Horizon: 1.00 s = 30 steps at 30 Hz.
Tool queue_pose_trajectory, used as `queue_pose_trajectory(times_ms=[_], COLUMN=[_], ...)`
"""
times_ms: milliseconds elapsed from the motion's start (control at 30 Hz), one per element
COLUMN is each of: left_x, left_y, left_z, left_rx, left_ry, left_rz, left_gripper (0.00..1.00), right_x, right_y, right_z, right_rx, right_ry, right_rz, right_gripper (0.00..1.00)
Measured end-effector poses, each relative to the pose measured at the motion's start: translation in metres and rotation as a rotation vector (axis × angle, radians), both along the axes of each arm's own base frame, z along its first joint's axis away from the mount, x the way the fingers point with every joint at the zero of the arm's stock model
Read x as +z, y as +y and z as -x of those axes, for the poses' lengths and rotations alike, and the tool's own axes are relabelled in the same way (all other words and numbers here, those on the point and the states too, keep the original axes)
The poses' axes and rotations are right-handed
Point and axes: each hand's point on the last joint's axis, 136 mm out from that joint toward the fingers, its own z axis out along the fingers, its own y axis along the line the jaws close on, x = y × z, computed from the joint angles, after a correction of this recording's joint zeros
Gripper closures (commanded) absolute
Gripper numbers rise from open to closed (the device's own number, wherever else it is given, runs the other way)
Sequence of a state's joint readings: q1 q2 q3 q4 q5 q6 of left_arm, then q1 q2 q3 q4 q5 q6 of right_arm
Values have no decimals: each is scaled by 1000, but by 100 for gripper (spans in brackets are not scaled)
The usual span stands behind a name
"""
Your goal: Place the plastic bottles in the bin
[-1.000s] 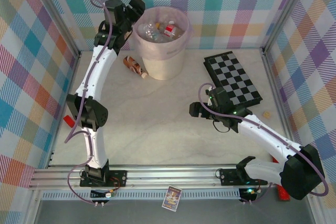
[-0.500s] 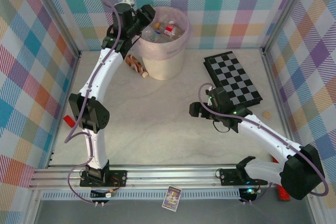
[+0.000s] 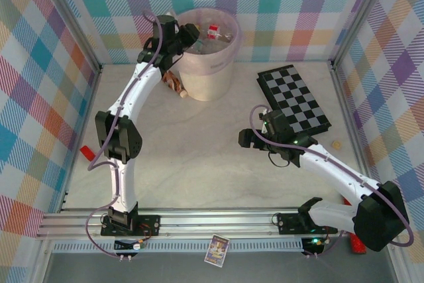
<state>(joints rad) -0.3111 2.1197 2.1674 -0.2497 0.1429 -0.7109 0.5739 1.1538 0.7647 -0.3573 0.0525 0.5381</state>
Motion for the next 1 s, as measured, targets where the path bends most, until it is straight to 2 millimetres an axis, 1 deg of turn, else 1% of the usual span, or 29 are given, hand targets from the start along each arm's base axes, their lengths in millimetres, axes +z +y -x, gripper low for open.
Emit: queue_pose_trajectory(times_ms=[167, 233, 267, 333, 400, 467, 500, 600, 667, 700, 767, 833, 867, 933, 967, 1000], left_x=[-2, -2, -1, 1, 3, 4, 5, 15, 29, 38, 57, 76, 82, 91, 93, 90], left_y=[-10, -13, -13, -15, -16, -15, -11, -2, 13, 26, 57, 94, 109, 144, 158, 171], left_z=[1, 2, 3, 4, 4, 4, 3, 4, 6, 9, 16, 25, 29, 39, 41, 43], left_rx=[-36, -48, -53, -68, -78, -78, -72, -56, -34, -11, 42, 110, 139, 211, 243, 272], left_ry=[9, 8, 6, -7, -17, -21, -22, -34, -48, -55, -79, -110, -122, -138, -143, -136], left_rz=[-20, -30, -38, -51, -59, -63, -63, -52, -33, -20, 6, 34, 44, 70, 80, 89], left_gripper=[70, 68, 64, 51, 42, 38, 35, 30, 26, 26, 24, 23, 23, 23, 23, 23], right_x=[-5, -6, -6, -6, -6, -6, -6, -6, -7, -7, -8, -9, -9, -10, -10, -10], right_y=[1, 2, 2, 2, 2, 2, 2, 2, 2, 2, 2, 2, 2, 2, 2, 2], right_z=[0, 0, 0, 0, 0, 0, 0, 0, 0, 0, 0, 0, 0, 0, 0, 0], right_rx=[2, 3, 3, 3, 3, 3, 3, 3, 3, 3, 3, 3, 3, 5, 5, 5], right_ry=[16, 18, 18, 18, 18, 18, 18, 19, 21, 22, 25, 27, 27, 30, 31, 32], right_rz=[4, 2, 2, 2, 2, 2, 2, 3, 4, 5, 6, 7, 7, 7, 8, 8], right_gripper=[8, 8, 8, 8, 8, 8, 8, 8, 8, 8, 8, 8, 8, 8, 8, 8])
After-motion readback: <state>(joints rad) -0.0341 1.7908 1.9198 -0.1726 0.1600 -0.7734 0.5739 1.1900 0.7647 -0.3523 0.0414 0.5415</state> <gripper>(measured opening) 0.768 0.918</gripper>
